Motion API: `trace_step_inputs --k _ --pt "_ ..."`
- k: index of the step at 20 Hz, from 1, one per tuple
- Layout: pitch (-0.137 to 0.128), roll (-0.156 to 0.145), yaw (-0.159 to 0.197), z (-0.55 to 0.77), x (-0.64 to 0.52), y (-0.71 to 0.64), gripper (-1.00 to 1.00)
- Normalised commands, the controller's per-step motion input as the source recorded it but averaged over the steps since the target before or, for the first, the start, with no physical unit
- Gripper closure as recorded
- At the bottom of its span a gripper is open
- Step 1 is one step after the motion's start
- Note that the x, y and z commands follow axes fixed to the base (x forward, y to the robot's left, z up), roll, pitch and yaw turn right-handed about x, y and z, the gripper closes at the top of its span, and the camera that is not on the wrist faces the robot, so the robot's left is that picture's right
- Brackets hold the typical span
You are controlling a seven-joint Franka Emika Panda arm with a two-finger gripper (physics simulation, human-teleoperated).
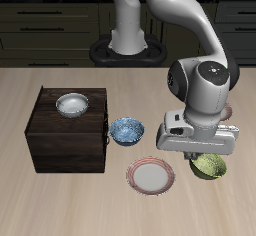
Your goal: Stack the green bowl on the blue bowl
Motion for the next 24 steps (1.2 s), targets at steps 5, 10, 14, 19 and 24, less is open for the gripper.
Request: trace_step_inputs --k 5,10,14,19,24 --pt "-0.035 0.000 -0.007 0.31 -0.11 -0.12 1.00" --pt "-0.042 0.022 0.003 0.31 -0.22 -0.07 1.00" --pt "-0.042 0.041 0.005 0.26 -0.34 0.00 1.00" --pt "-0.003 0.032 0.034 0.24 -0.42 0.02 1.00" --pt "-0.032 0.027 0.027 0.16 -0.42 -0.18 1.00"
